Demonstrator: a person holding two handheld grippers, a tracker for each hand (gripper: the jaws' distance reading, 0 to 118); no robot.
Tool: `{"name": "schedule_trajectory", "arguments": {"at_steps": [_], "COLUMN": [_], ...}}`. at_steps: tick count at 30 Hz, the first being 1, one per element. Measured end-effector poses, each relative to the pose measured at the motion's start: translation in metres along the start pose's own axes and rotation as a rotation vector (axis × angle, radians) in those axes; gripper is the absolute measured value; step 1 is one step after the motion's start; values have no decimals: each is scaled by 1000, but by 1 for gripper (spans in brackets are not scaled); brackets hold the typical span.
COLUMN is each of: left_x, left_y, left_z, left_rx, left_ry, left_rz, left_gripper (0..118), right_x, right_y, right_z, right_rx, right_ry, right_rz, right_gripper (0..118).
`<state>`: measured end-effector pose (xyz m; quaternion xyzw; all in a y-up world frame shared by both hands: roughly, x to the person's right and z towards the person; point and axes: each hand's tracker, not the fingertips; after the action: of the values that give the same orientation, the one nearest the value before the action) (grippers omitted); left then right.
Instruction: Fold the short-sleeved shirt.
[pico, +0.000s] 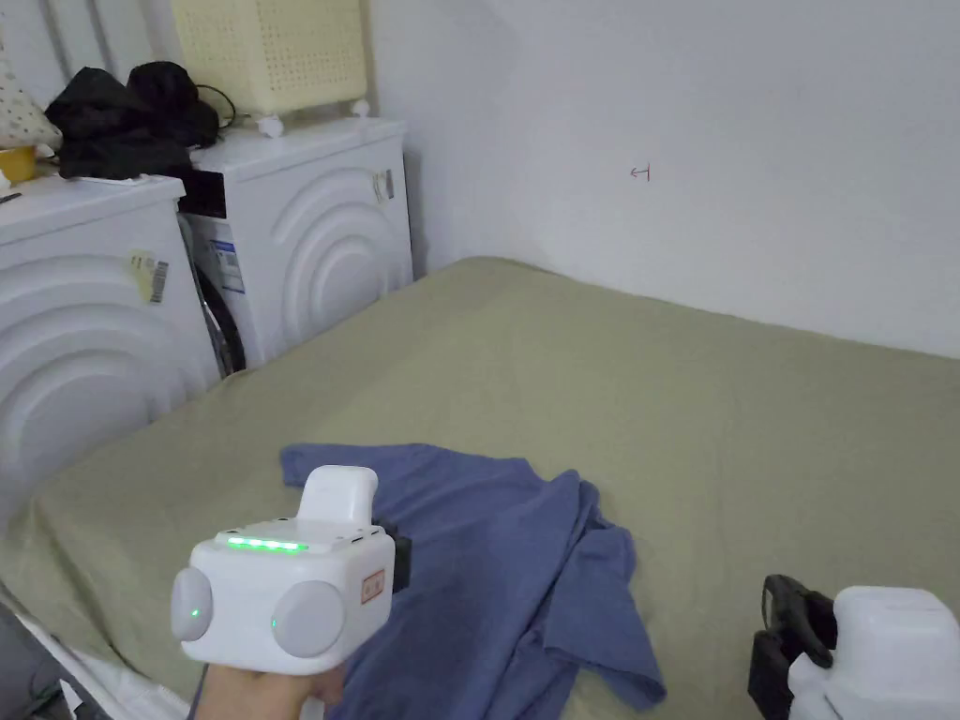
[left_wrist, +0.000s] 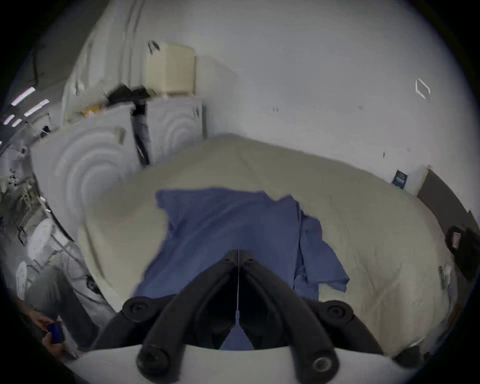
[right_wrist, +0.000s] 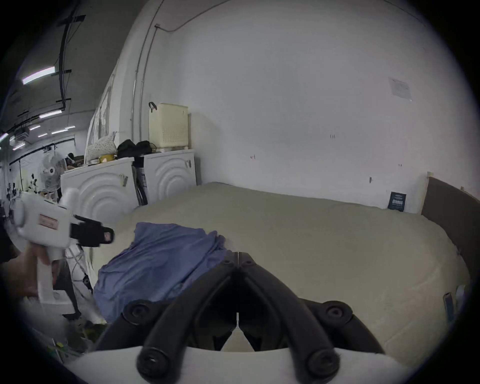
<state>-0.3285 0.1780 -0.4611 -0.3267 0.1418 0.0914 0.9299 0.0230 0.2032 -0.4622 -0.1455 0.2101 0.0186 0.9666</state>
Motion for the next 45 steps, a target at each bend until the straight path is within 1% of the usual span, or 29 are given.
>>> {"name": "schedule_trajectory", "arguments": {"at_steps": [2,3,4,5,6,7,8,10,12,13,16,17,18,19,20,21,22,23,24,27,29,31,34,37,40,45], "left_x": [5,8,10,13,14,16,17,19,25,27,37,40,43,43,43,45,46,39,39,52,65,89,135,199,274,397], "left_y": [0,0,0,1,1,1,1,1,-1,-3,-13,-15,-15,-14,-10,-6,-4,-2,1,14,25,36,51,66,69,52], "left_z": [-38,-58,-72,-89,-105,-118,-132,-148,-161,-165,-175,-175,-171,-167,-161,-154,-149,-145,-138,-110,-96,-80,-61,-45,-24,4], "left_rx": [-85,-128,-166,-185,-225,-272,-311,-306,-369,-371,-461,-462,-425,-430,-431,-412,-377,-354,-379,-307,-306,-274,-219,-167,-119,-103], "left_ry": [-15,-35,-47,-38,-55,-50,-36,-49,-51,-54,-75,-71,-26,-36,-39,-22,29,47,-6,19,-9,-34,-92,-196,-281,-511], "left_rz": [-3,-20,-39,-46,-60,-63,-58,-64,-95,-95,-127,-122,-164,-166,-151,-147,-168,-173,-133,-175,-191,-257,-314,-351,-425,-518], "left_gripper": [0,3,14,45,82,112,118,118,118,118,116,103,100,97,81,53,7,0,0,0,0,0,0,0,0,0], "right_x": [5,9,12,16,19,23,26,32,40,43,49,51,53,56,60,64,68,73,78,97,110,122,140,159,175,203], "right_y": [-7,-11,-14,-19,-24,-29,-34,-41,-42,-42,-41,-40,-39,-38,-38,-38,-37,-36,-35,-33,-34,-35,-38,-42,-46,-56], "right_z": [-7,-9,-12,-15,-19,-21,-24,-29,-27,-26,-19,-15,-10,-4,3,12,19,28,38,68,88,106,132,153,170,187], "right_rx": [-23,-41,-55,-72,-86,-103,-122,-156,-179,-179,-183,-184,-186,-189,-187,-180,-177,-179,-176,-163,-153,-142,-124,-114,-111,-123], "right_ry": [-10,-9,-12,-18,-19,-24,-34,-48,-40,-35,-52,-59,-65,-66,-72,-88,-95,-103,-120,-162,-194,-229,-278,-330,-378,-458], "right_rz": [-16,-25,-34,-39,-36,-28,-18,-8,-37,-49,-38,-32,-26,-22,-17,-7,5,14,17,11,-1,-7,-38,-63,-83,-117], "right_gripper": [1,0,1,0,1,1,1,1,1,1,1,1,1,1,1,1,1,1,1,1,1,1,1,1,1,1]}}
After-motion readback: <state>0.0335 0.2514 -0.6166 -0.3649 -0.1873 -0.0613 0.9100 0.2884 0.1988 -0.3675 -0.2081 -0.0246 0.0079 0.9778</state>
